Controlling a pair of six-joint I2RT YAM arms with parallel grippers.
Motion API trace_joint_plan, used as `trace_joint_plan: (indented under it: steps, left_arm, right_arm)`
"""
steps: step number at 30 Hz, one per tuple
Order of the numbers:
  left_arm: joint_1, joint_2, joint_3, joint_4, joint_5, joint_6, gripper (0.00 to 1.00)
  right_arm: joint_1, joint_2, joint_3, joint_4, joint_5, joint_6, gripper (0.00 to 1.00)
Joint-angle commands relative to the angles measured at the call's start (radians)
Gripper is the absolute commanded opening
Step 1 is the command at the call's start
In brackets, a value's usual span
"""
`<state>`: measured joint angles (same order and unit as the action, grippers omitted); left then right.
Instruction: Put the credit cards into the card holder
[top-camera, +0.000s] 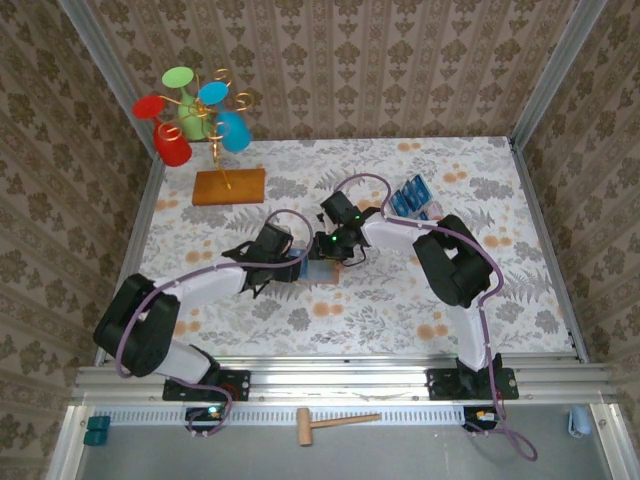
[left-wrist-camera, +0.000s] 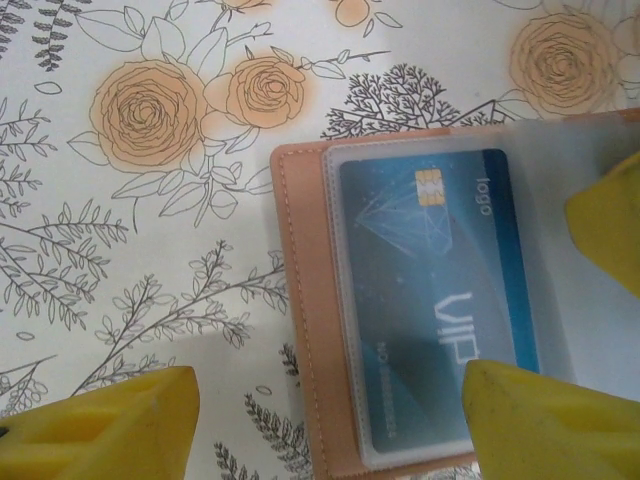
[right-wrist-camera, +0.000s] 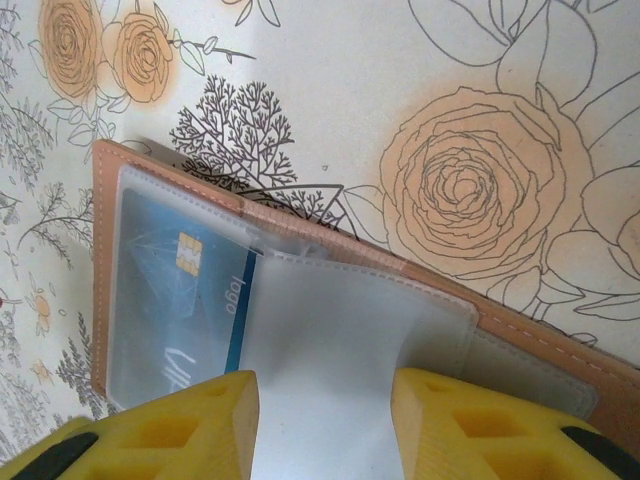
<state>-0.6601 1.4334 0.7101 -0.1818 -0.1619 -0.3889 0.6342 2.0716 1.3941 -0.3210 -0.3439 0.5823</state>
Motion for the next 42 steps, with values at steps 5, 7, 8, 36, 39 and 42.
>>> trace_joint_plan:
  steps: [5, 7, 8, 36, 39, 42]
  left_arm:
    - [-0.001, -0.083, -0.060, 0.032, -0.071, -0.037, 0.72]
    - [0.005, -0.092, -0.063, 0.023, -0.075, -0.039, 0.72]
    - [0.006, -0.095, -0.063, 0.018, -0.074, -0.039, 0.72]
    - [0.100, -0.156, -0.084, 0.060, -0.022, -0.016, 0.72]
    - [0.105, -0.153, -0.087, 0.066, -0.012, -0.008, 0.72]
    - [0.106, -0.149, -0.088, 0.072, -0.005, -0.001, 0.72]
  right_arm:
    - [0.004, -0.008, -0.011, -0.023, 0.005, 0.024, 0.44]
    - [0.002, -0.032, -0.015, -0.028, 0.009, 0.023, 0.44]
    - [0.002, -0.047, -0.015, -0.032, 0.015, 0.021, 0.45]
    - [0.107, -0.073, -0.017, -0.101, 0.339, 0.135, 0.46]
    - [0.090, -0.068, -0.020, -0.099, 0.340, 0.126, 0.46]
    - [0.080, -0.062, -0.012, -0.103, 0.335, 0.112, 0.46]
